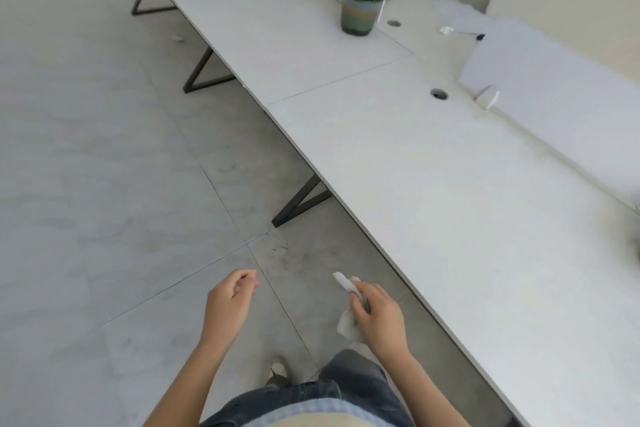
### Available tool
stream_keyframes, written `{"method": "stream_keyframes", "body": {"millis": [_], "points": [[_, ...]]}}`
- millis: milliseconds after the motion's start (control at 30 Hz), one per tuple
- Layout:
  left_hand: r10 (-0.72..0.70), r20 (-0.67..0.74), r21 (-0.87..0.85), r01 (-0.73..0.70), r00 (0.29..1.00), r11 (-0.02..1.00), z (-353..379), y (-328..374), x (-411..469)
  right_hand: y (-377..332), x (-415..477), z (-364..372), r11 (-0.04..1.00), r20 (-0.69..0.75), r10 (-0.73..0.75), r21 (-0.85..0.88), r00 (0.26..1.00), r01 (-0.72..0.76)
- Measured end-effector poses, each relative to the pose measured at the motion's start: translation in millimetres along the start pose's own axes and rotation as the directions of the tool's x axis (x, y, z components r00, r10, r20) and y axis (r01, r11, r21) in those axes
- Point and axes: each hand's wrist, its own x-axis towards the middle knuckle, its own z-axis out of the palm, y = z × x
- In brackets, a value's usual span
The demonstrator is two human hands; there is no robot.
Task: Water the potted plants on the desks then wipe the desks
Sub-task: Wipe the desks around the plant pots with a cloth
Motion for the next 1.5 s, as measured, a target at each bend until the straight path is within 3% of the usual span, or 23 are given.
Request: {"method": "stream_keyframes", "body": {"millis": [233,567,900,1267,1500], "points": [[-0.176,-0.046,-0.036,0.174,0.983,0.984,-23,-15,58,-44,73,36,0.992,0.130,-0.092,-0.069,0.987,0.102],[-0.090,-0.156,-0.013,0.089,0.984,0.996,-57,61,238,-158,268,56,0.976,0.124,-0.213,0.080,0.969,0.204],[-0.255,-0.214,-0.057,0.248,0.943,0.967,-109,48,353,-229,367,123,0.963,0.273,-0.257,-0.013,0.927,0.271],[-0.036,-0.074,-0.049,0.033,0.997,0.998,-220,120,580,-352,471,199,0.997,-0.009,-0.069,0.017,0.998,0.070],[-0.082,0.185,0.040,0.076,0.979,0.996,-204,117,633,-361,495,202,0.979,-0.179,0.192,0.109,0.965,-0.174]]}}
